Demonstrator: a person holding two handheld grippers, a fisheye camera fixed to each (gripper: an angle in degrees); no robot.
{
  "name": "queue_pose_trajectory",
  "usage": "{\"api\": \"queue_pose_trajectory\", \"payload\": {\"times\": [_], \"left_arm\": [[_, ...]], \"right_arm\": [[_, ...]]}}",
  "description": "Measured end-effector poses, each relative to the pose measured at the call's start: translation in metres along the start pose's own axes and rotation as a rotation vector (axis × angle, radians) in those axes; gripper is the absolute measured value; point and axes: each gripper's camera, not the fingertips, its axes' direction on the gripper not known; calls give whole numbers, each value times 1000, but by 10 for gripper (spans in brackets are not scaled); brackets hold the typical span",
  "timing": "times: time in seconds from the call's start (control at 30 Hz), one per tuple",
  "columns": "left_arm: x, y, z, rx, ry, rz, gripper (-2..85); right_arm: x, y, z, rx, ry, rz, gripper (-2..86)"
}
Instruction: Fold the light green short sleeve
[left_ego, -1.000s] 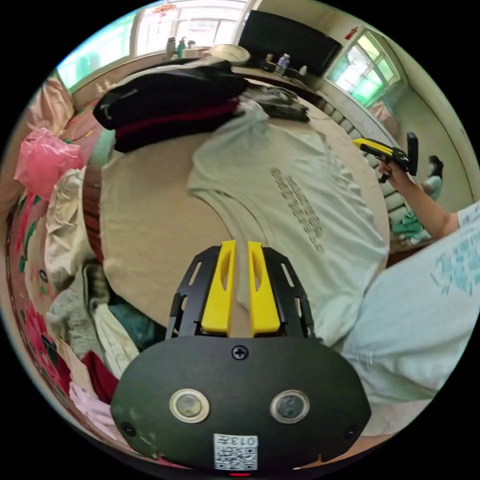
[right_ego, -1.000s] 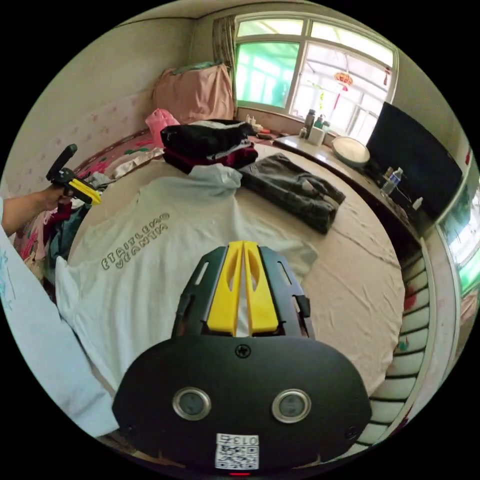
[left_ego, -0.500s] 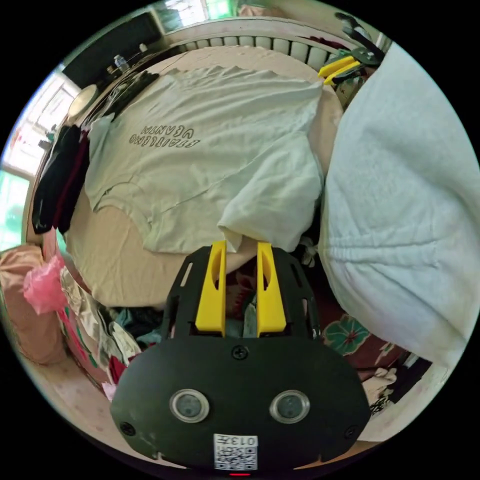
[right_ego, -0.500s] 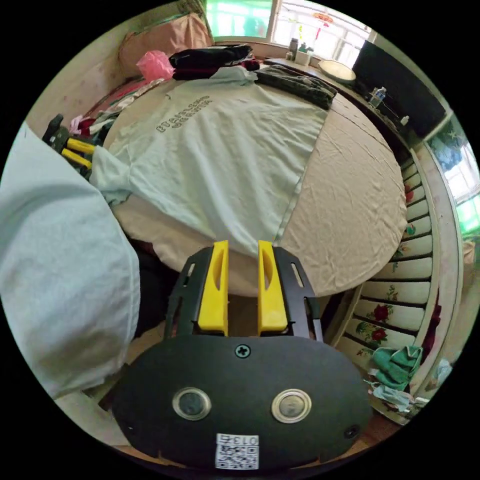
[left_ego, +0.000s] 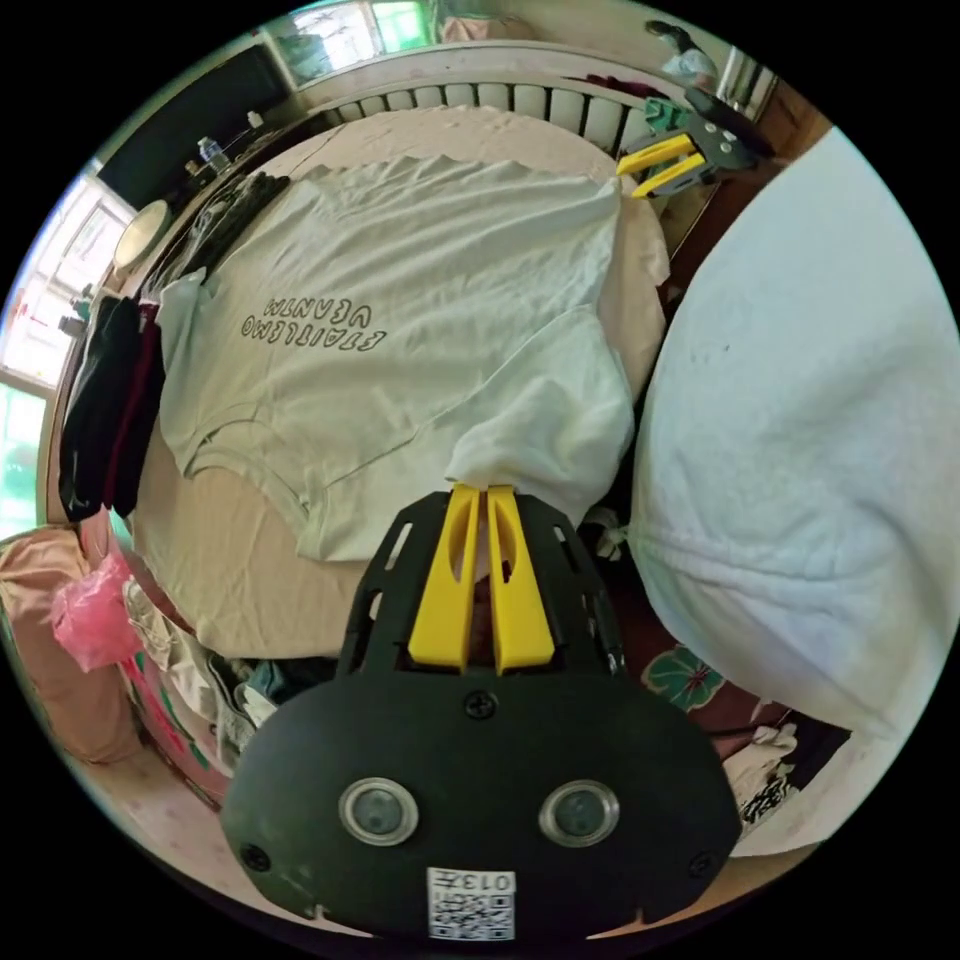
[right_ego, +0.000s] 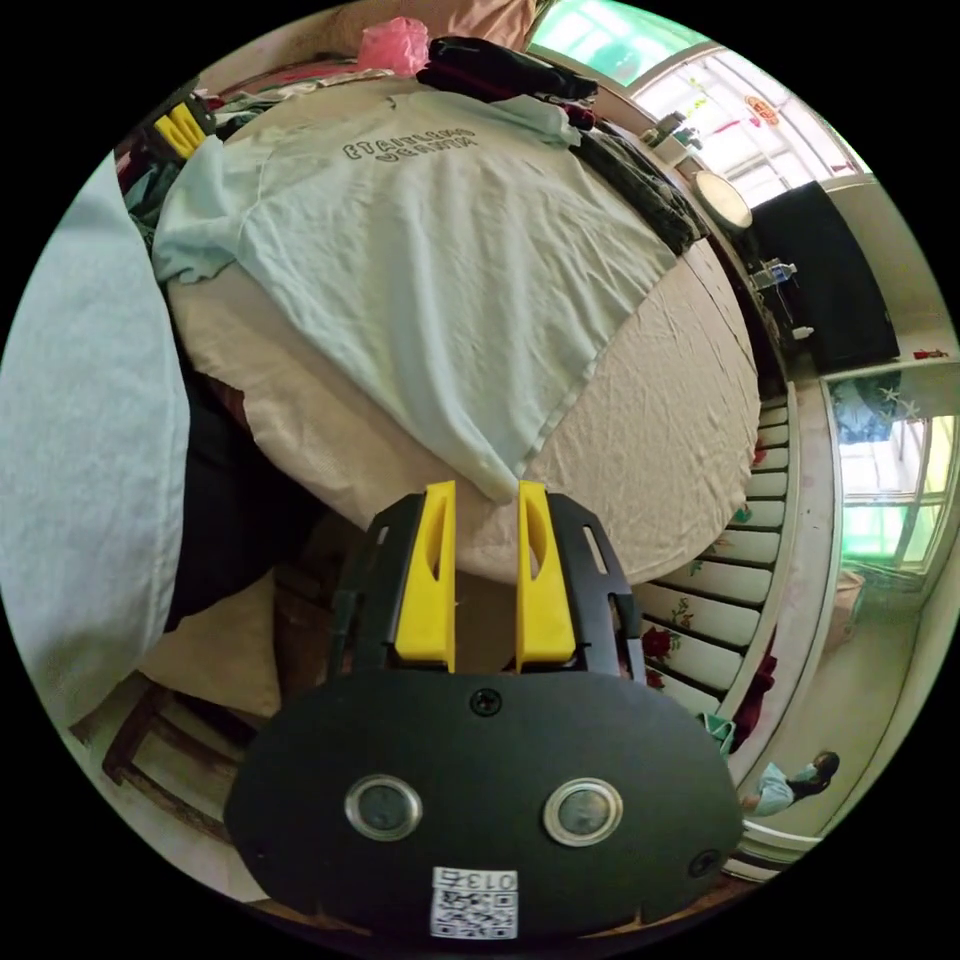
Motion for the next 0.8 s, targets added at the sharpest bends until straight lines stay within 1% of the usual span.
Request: {"api": "queue_pose_trajectory", "payload": {"times": [0.07,0.17,0.27,0.37,0.43,0.53,0.6,0.67,0.73,0.8], "left_arm": [[-12,17,-16,47,39,-58,3],[-28,37,-28,108,76,-132,2],[-41,49,-32,146,128,-173,1],[-55,59,-41,197,190,-193,1],[-64,65,-40,193,227,-201,1],[-79,73,-34,154,224,-224,0],[-89,76,-38,177,224,-249,0],[-100,77,-42,212,246,-263,1],[-105,76,-43,197,238,-258,1],[-110,76,-43,190,248,-256,1]], "right_arm": [[1,2,-6,25,3,13,94],[-6,6,-4,29,2,-31,93],[-14,5,5,21,-20,-95,88],[-11,2,9,46,-53,-98,83],[-9,1,14,41,-70,-110,77],[-4,4,22,48,-108,-118,55],[2,5,26,23,-174,-137,28],[4,4,26,19,-152,-137,19],[9,3,22,26,-146,-117,13],[24,4,12,75,-155,-25,9]]}}
